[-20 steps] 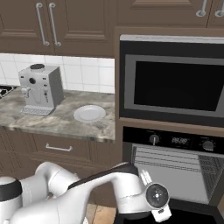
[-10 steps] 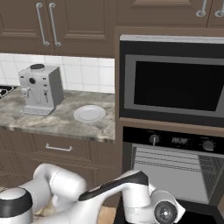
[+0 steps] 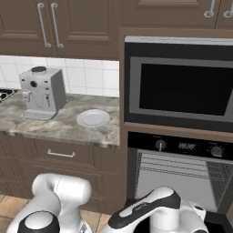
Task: Take the fish from the oven and place it on the plate on the counter.
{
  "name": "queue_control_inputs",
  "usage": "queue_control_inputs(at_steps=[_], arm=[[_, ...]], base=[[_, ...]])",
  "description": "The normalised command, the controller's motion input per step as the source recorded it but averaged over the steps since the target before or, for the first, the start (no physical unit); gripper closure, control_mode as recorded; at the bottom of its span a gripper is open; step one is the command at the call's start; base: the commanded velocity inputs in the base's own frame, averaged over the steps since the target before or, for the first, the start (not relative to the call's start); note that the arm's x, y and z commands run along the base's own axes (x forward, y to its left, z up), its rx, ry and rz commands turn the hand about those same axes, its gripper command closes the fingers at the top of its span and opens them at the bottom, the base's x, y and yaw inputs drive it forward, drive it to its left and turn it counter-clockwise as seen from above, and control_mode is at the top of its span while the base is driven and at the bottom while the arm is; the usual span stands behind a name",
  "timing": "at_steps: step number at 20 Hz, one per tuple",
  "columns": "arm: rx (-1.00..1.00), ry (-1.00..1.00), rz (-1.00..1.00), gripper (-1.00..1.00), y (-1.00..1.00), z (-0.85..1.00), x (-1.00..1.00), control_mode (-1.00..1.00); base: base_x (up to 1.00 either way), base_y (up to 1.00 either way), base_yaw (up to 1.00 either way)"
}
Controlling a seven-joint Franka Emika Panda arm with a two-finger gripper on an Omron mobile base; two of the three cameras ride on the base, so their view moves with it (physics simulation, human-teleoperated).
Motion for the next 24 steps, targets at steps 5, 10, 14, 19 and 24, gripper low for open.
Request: queue_control_inputs(at_steps=[5,10,14,19,24], arm=[[-0.06,-0.04,-0.04,1.0,0.15,0.0,0.36,-1.0],[-0.07,-0.1,-0.12,1.0,0.29,0.0,0.26,-1.0],[-0.14,-0.18,-0.09,1.0,0.59,-0.09,0.28,-1.0],[-0.15,-0.29,-0.02,1.0,0.27,-0.14,0.3,-1.0],[-0.11,-0.21,0.0,1.0,0.13,-0.19,0.49,-1.0]], base=[[0.0,0.0,0.0],[0.0,0.0,0.0],[0.0,0.0,0.0],[0.0,0.0,0.0],[0.0,0.0,0.0]])
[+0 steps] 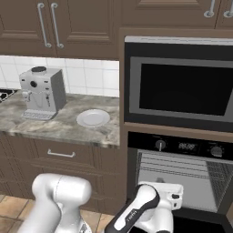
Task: Take the fish from the oven and place it on the plate on the counter.
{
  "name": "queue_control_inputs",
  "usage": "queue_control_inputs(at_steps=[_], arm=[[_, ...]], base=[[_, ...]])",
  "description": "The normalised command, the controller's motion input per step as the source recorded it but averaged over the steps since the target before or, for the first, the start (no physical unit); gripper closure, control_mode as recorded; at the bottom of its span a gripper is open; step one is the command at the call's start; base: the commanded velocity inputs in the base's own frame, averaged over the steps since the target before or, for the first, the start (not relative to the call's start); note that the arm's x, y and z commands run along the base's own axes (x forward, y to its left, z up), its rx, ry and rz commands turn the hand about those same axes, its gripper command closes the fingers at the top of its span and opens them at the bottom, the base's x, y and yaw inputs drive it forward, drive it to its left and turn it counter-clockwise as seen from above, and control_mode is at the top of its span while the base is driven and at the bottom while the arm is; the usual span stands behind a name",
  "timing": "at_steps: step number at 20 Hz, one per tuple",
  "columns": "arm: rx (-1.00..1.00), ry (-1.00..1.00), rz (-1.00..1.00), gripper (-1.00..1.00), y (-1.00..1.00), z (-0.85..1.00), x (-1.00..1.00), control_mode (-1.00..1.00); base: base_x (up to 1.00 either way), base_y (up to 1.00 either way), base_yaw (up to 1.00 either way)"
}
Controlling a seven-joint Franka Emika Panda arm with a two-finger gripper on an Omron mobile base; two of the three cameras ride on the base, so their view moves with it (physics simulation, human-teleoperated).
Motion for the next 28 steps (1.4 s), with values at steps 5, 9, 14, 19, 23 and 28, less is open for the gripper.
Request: queue_control_inputs(at_steps=[5,9,14,19,23,28], arm=[[-0.05,-0.1,0.0,1.0,0.06,-0.26,0.46,-1.0],[-0.02,-0.02,0.0,1.0,0.0,-0.31,0.44,-1.0],[0.0,0.0,0.0,1.0,0.0,-0.33,0.53,-1.0],[0.0,0.0,0.0,1.0,0.0,-0.31,0.47,-1.0],[-0.01,0.0,0.0,1.0,0.02,-0.5,0.42,-1.0],[-0.01,0.0,0.01,1.0,-0.02,-0.55,0.41,-1.0]], base=[[0.0,0.0,0.0],[0.0,0.0,0.0],[0.0,0.0,0.0],[0.0,0.0,0.0],[0.0,0.0,0.0],[0.0,0.0,0.0]])
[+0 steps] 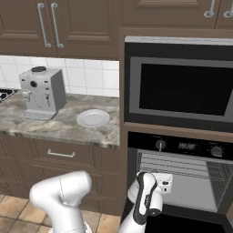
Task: Take the fish from the oven and place it on the plate on the counter.
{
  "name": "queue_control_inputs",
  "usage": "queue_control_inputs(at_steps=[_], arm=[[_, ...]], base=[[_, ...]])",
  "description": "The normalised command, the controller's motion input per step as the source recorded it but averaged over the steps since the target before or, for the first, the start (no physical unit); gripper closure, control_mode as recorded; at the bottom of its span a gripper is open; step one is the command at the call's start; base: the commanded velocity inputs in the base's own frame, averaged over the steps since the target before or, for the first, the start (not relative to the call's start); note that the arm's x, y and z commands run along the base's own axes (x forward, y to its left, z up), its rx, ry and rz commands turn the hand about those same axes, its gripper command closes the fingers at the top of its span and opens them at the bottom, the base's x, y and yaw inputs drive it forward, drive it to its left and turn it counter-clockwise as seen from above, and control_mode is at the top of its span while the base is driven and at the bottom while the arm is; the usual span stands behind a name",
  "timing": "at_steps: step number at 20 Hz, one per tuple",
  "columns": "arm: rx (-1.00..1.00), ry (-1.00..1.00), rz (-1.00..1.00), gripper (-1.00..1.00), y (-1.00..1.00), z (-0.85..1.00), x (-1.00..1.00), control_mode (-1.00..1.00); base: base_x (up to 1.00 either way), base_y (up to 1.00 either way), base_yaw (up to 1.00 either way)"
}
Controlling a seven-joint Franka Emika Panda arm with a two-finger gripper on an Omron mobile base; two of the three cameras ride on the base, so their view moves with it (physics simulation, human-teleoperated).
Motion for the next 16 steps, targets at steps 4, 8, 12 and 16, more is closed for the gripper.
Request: queue_control_inputs(at_steps=[4,8,12,16], arm=[[0.0,0.0,0.05,1.0,-0.17,-0.42,0.37,-1.0],[0.0,-0.03,0.05,1.0,-0.15,-0.35,0.34,-1.0],[0.0,-0.01,0.04,1.0,-0.05,-0.51,0.36,-1.0],[0.0,0.0,0.03,1.0,-0.01,-0.56,0.45,-1.0]], base=[[0.0,0.0,0.0],[0.0,0.0,0.0],[0.0,0.0,0.0],[0.0,0.0,0.0]])
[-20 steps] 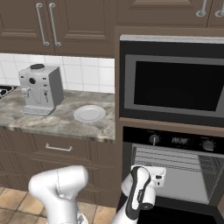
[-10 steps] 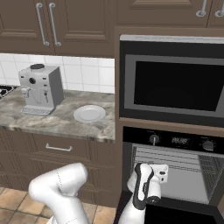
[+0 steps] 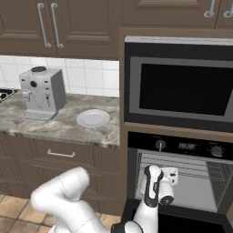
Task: Take the fish from the oven and place it on the plate on the counter.
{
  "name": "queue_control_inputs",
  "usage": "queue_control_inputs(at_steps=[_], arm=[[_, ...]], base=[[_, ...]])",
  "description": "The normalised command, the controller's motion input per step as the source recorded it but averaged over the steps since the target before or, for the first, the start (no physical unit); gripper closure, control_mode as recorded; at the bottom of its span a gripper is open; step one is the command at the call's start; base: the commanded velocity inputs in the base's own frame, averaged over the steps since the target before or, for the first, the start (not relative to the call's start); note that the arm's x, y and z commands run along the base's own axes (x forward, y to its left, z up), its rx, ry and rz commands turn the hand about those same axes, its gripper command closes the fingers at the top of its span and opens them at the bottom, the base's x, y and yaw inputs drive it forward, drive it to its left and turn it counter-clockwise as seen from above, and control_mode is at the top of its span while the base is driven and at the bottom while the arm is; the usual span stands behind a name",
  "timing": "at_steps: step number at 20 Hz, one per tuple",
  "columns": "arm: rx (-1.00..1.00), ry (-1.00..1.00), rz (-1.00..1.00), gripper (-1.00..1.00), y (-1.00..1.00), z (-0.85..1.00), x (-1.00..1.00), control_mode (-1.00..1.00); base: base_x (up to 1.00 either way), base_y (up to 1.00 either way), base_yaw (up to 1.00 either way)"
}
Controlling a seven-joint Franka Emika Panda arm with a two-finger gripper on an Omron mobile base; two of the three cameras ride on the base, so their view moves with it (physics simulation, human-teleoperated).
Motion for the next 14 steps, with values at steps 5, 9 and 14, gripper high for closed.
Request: queue_control_inputs(at_steps=[5,9,14], arm=[[0.0,0.0,0.02,1.0,0.0,-0.8,0.46,-1.0],[0.0,0.03,0.0,1.0,0.0,-0.99,0.3,-1.0],[0.0,0.03,0.0,1.0,0.0,-1.0,0.14,-1.0]], base=[[0.0,0.0,0.0],[0.0,0.0,0.0],[0.0,0.0,0.0]])
